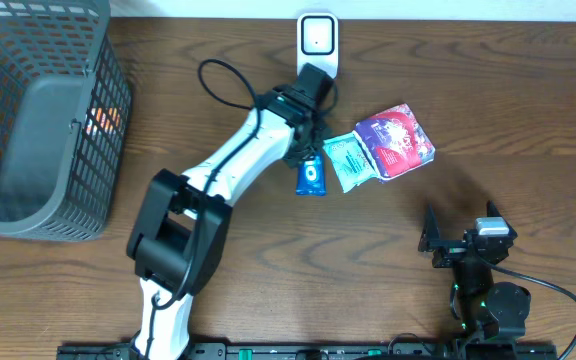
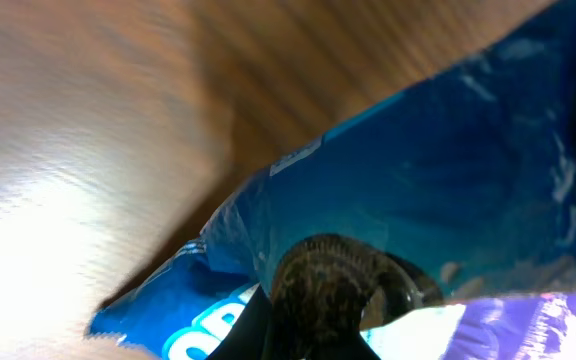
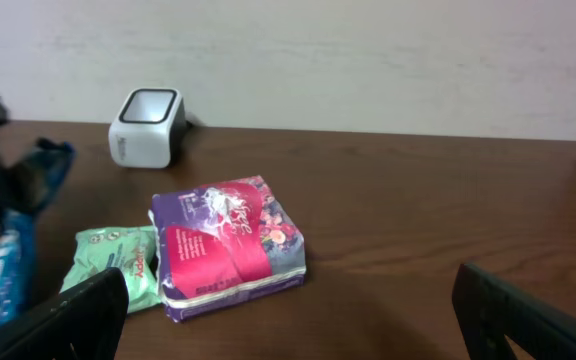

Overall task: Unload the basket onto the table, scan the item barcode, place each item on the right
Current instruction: 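Carry the Oreo pack to the table left of the green pouch, release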

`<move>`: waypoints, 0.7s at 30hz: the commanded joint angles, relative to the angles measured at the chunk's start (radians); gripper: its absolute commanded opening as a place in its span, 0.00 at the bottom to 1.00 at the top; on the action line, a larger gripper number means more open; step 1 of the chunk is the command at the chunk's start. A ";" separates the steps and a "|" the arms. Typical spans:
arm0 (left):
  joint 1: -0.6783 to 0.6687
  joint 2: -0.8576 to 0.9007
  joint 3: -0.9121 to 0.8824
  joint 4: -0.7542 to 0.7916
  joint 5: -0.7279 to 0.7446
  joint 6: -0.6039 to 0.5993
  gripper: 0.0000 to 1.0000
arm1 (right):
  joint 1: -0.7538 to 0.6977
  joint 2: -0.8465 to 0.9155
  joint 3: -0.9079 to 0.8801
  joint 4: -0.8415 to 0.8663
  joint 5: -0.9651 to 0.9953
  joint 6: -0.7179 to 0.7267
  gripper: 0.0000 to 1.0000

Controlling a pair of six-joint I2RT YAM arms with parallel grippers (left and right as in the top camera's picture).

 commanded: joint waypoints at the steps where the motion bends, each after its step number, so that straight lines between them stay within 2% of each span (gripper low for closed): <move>1: -0.030 0.011 -0.002 0.032 0.005 -0.016 0.12 | -0.007 -0.005 -0.002 -0.004 0.005 0.017 0.99; 2: -0.039 0.011 -0.002 0.041 0.005 -0.016 0.17 | -0.007 -0.005 -0.002 -0.004 0.005 0.017 0.99; 3: -0.047 0.011 -0.002 0.047 0.004 -0.016 0.29 | -0.007 -0.005 -0.002 -0.004 0.005 0.017 0.99; 7: -0.068 0.011 -0.002 0.061 -0.016 -0.002 0.57 | -0.007 -0.005 -0.002 -0.004 0.005 0.017 0.99; 11: -0.061 0.006 0.002 0.103 -0.020 0.201 0.78 | -0.007 -0.005 -0.002 -0.004 0.005 0.017 0.99; 18: 0.013 -0.124 0.009 0.087 0.038 0.549 0.88 | -0.007 -0.005 -0.002 -0.004 0.005 0.017 0.99; 21: 0.076 -0.235 0.009 0.064 0.028 0.688 0.88 | -0.007 -0.005 -0.002 -0.004 0.005 0.017 0.99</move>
